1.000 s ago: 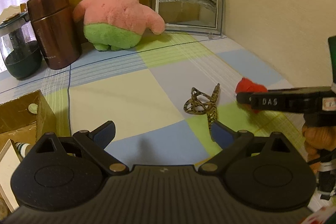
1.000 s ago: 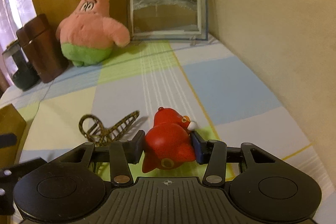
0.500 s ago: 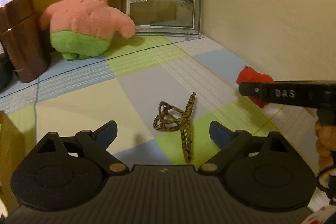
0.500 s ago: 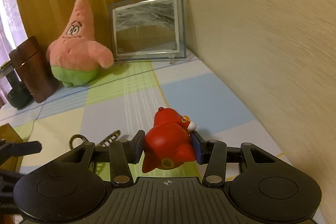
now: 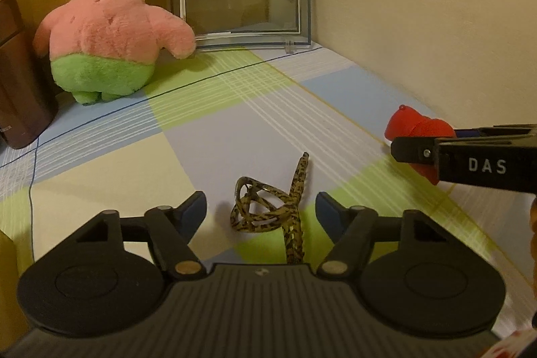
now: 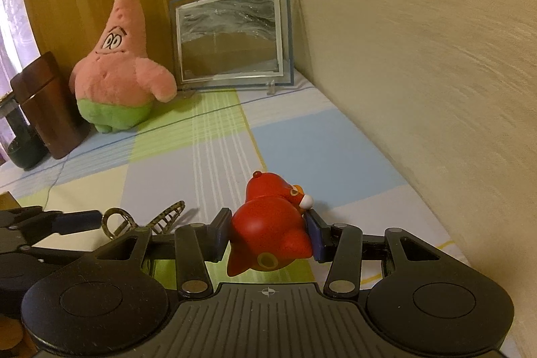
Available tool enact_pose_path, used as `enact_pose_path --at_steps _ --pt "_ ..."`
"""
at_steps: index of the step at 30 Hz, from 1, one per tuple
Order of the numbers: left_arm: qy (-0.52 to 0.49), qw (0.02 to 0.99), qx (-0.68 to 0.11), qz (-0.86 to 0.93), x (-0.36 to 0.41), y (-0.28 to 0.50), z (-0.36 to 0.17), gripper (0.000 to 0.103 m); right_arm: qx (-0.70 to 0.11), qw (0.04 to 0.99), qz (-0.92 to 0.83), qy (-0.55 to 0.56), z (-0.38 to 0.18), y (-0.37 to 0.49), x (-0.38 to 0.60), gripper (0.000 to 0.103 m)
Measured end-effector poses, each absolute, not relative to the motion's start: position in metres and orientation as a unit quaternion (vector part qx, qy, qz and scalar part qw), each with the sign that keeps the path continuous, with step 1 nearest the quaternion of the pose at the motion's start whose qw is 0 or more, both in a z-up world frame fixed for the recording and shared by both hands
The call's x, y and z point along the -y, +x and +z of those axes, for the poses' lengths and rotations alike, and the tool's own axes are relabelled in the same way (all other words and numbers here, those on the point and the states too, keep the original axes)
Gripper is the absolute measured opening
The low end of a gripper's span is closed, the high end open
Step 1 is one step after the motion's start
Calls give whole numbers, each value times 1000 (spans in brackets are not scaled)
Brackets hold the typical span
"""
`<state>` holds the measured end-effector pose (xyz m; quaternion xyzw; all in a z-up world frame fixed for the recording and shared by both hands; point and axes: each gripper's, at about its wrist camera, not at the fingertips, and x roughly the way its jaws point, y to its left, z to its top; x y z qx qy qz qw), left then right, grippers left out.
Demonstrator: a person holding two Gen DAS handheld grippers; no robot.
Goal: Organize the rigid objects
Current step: 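Grasp the brown hair clip with the left tool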
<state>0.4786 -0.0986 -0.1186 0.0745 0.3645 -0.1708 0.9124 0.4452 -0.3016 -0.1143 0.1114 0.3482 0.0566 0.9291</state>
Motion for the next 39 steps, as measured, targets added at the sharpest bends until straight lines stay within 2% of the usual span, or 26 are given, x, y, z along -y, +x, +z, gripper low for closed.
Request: enact_pose_path --at_steps 5,8,10,15,39 --pt "84 909 -370 -171 102 483 -121 54 -348 929 53 115 -115 445 303 43" --pt "83 907 -376 -171 103 485 -124 46 -350 928 52 118 -116 446 304 43" --pt "83 905 -379 -172 103 486 -124 37 -351 927 52 118 -116 446 304 43" --pt "67 905 -387 -163 99 482 -120 33 -351 927 55 119 -115 445 303 43" --pt "39 905 -402 -135 72 383 -88 33 -343 927 92 119 -82 379 282 43"
